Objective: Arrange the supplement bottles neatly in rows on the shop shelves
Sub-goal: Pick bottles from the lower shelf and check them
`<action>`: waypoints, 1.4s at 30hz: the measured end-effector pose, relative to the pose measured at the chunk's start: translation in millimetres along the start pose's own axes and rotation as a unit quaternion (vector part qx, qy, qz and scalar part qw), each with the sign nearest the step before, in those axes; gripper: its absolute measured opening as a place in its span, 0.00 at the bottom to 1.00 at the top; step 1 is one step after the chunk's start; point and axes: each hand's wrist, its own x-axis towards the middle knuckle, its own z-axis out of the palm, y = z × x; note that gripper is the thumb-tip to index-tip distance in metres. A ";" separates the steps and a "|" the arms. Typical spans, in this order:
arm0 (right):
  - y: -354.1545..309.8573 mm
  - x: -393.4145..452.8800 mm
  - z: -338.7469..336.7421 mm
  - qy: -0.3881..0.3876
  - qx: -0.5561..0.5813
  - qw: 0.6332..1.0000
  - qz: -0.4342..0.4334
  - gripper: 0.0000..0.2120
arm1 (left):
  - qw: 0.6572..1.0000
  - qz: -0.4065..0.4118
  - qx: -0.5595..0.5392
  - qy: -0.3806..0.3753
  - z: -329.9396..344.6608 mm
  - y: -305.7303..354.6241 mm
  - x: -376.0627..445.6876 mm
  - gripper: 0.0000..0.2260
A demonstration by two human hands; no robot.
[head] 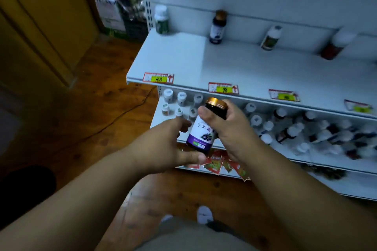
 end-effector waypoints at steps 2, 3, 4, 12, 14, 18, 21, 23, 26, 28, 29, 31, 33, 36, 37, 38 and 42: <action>-16.9 -6.8 -5.4 0.028 0.008 0.999 -0.014 0.24 | 0.999 0.040 0.025 0.010 -11.2 18.9 1.0 0.43; -23.4 -8.4 -9.1 0.042 0.006 0.999 -0.019 0.23 | 0.998 0.060 0.032 0.013 -15.3 29.1 1.9 0.42; -29.7 -9.1 -13.6 0.055 0.007 0.998 -0.025 0.22 | 0.996 0.078 0.038 0.012 -18.2 38.8 3.3 0.40; -66.8 33.2 -81.4 0.123 -0.067 0.987 -0.078 0.16 | 0.985 0.143 0.083 0.050 -31.5 87.3 74.8 0.35; -71.4 58.0 -100.2 0.116 -0.085 0.986 -0.089 0.13 | 0.984 0.135 0.067 0.091 -30.0 89.7 101.9 0.33; -77.2 119.2 -127.0 0.096 -0.154 0.979 -0.094 0.14 | 0.984 0.084 0.065 0.144 -23.9 83.2 151.7 0.33; -75.8 165.0 -132.8 0.093 -0.236 0.961 -0.108 0.20 | 0.984 0.036 0.063 0.163 -26.1 76.2 184.9 0.34; -69.5 193.7 -131.1 0.096 -0.258 0.955 -0.114 0.22 | 0.981 0.017 0.084 0.173 -30.7 72.1 206.1 0.35; -57.5 236.0 -123.9 0.093 -0.284 0.945 -0.130 0.22 | 0.976 -0.005 0.119 0.182 -42.7 64.0 238.2 0.37; -50.8 260.5 -120.1 0.104 -0.324 0.929 -0.146 0.23 | 0.975 -0.011 0.137 0.176 -53.6 57.6 258.5 0.38; -48.4 271.9 -119.1 0.111 -0.347 0.918 -0.154 0.24 | 0.975 -0.009 0.144 0.170 -59.7 54.0 268.0 0.39; -45.1 292.9 -118.9 0.126 -0.367 0.909 -0.151 0.25 | 0.976 0.002 0.160 0.149 -71.3 47.0 284.9 0.40; -45.2 308.7 -119.1 0.140 -0.369 0.909 -0.134 0.25 | 0.977 0.011 0.174 0.124 -80.8 41.5 298.4 0.41; -45.6 321.8 -119.1 0.133 -0.405 0.897 -0.115 0.28 | 0.977 0.021 0.185 0.106 -92.5 35.5 314.0 0.41; -45.6 323.1 -118.2 0.127 -0.419 0.893 -0.105 0.30 | 0.977 0.024 0.186 0.101 -95.4 33.7 318.0 0.41; -45.2 324.6 -117.1 0.127 -0.428 0.890 -0.098 0.31 | 0.977 0.028 0.188 0.094 -98.2 31.8 322.0 0.42; -49.4 330.9 -110.2 0.170 -0.432 0.882 -0.085 0.33 | 0.975 0.053 0.208 0.064 -107.2 29.3 333.7 0.42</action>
